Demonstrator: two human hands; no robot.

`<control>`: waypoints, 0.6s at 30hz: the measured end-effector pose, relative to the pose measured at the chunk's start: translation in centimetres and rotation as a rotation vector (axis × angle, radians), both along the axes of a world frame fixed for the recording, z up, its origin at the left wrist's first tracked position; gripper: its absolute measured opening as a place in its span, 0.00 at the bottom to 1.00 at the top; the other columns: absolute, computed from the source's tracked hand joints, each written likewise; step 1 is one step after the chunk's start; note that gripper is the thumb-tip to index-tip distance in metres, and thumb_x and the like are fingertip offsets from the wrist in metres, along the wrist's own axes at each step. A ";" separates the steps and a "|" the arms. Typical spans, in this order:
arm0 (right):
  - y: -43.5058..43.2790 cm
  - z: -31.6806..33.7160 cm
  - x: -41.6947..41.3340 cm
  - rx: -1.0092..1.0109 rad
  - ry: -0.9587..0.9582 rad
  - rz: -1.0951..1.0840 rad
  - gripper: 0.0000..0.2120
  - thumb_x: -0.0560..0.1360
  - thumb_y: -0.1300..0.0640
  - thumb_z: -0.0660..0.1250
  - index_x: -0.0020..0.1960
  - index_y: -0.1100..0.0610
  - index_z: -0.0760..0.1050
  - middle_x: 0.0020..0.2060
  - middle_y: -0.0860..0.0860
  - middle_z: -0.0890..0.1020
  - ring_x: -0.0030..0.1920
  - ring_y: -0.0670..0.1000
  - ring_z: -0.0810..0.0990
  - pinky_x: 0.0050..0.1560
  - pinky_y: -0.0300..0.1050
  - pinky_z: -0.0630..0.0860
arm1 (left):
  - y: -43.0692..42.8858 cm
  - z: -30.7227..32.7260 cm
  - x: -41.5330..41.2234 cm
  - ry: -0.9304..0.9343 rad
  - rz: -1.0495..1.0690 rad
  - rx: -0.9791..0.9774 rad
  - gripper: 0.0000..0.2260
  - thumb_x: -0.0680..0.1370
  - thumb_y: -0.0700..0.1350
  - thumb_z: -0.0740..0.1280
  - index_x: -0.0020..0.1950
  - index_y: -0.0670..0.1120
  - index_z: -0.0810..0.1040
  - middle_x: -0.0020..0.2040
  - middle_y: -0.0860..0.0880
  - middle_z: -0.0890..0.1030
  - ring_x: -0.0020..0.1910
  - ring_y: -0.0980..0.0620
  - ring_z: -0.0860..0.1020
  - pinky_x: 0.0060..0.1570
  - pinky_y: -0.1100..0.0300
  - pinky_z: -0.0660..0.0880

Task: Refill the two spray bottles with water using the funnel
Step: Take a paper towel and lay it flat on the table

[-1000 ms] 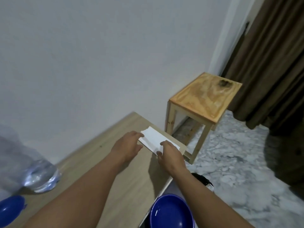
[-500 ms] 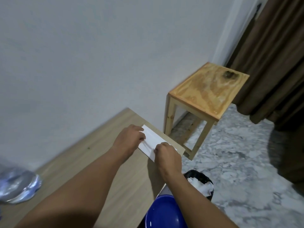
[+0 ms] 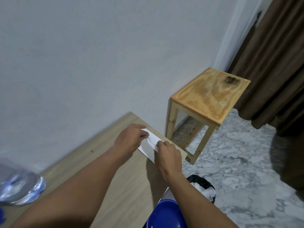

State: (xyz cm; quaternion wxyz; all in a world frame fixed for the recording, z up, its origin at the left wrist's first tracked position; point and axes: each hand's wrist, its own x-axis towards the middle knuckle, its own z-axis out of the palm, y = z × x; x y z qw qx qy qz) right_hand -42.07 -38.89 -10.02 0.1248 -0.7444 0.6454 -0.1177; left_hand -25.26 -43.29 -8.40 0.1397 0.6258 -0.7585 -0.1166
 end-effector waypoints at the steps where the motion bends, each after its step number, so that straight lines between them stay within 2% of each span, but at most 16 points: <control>1: -0.1 -0.1 0.0 -0.020 0.007 -0.013 0.07 0.82 0.57 0.59 0.44 0.53 0.69 0.49 0.52 0.81 0.52 0.59 0.77 0.43 0.50 0.64 | 0.0 0.1 0.1 0.001 0.002 0.003 0.11 0.82 0.48 0.62 0.60 0.54 0.82 0.70 0.54 0.74 0.69 0.53 0.69 0.58 0.59 0.71; 3: -0.2 -0.1 -0.1 -0.061 0.011 -0.012 0.11 0.82 0.57 0.59 0.42 0.54 0.75 0.46 0.52 0.82 0.48 0.58 0.77 0.41 0.48 0.63 | 0.2 0.0 0.4 -0.011 -0.006 0.006 0.13 0.82 0.47 0.61 0.64 0.54 0.80 0.71 0.55 0.73 0.70 0.52 0.69 0.60 0.58 0.72; 6: -0.5 0.3 -0.1 -0.126 0.019 -0.019 0.10 0.79 0.61 0.60 0.49 0.55 0.80 0.47 0.51 0.81 0.48 0.57 0.77 0.41 0.48 0.64 | 0.7 0.0 0.5 -0.062 -0.051 0.011 0.22 0.77 0.45 0.64 0.71 0.54 0.73 0.71 0.55 0.72 0.71 0.52 0.67 0.65 0.54 0.71; 9: -0.9 1.4 -0.4 -0.132 0.030 -0.001 0.14 0.78 0.63 0.59 0.57 0.53 0.80 0.50 0.51 0.81 0.51 0.56 0.76 0.44 0.48 0.64 | 0.7 0.5 0.2 -0.187 -0.099 -0.030 0.25 0.74 0.51 0.68 0.71 0.53 0.73 0.70 0.53 0.74 0.70 0.50 0.68 0.67 0.53 0.69; 11: -0.9 2.3 -0.6 -0.155 0.020 0.008 0.12 0.80 0.61 0.60 0.58 0.53 0.79 0.48 0.50 0.82 0.48 0.56 0.77 0.43 0.49 0.66 | 0.5 1.0 0.0 -0.210 -0.103 -0.051 0.27 0.72 0.55 0.69 0.71 0.53 0.74 0.69 0.53 0.75 0.70 0.50 0.69 0.67 0.53 0.68; 13: -0.8 3.3 -0.8 -0.180 -0.012 -0.012 0.07 0.80 0.60 0.61 0.52 0.54 0.77 0.43 0.51 0.83 0.43 0.57 0.77 0.41 0.49 0.70 | 0.4 1.5 -0.2 -0.206 -0.114 -0.073 0.25 0.73 0.57 0.69 0.69 0.54 0.75 0.69 0.53 0.75 0.69 0.50 0.69 0.67 0.53 0.68; 15: -0.9 4.2 -1.0 -0.203 -0.042 -0.018 0.06 0.79 0.59 0.61 0.48 0.53 0.76 0.41 0.51 0.83 0.41 0.57 0.77 0.41 0.51 0.74 | 0.3 2.4 -0.2 -0.210 -0.130 -0.116 0.17 0.77 0.54 0.67 0.65 0.54 0.79 0.68 0.53 0.76 0.68 0.50 0.70 0.65 0.55 0.69; 18: -1.2 6.0 -1.4 -0.233 -0.034 0.002 0.12 0.77 0.61 0.61 0.52 0.52 0.82 0.46 0.50 0.84 0.47 0.58 0.79 0.45 0.53 0.77 | -0.3 4.1 0.2 -0.140 -0.096 -0.167 0.10 0.79 0.48 0.65 0.58 0.55 0.83 0.63 0.53 0.80 0.64 0.49 0.74 0.60 0.55 0.71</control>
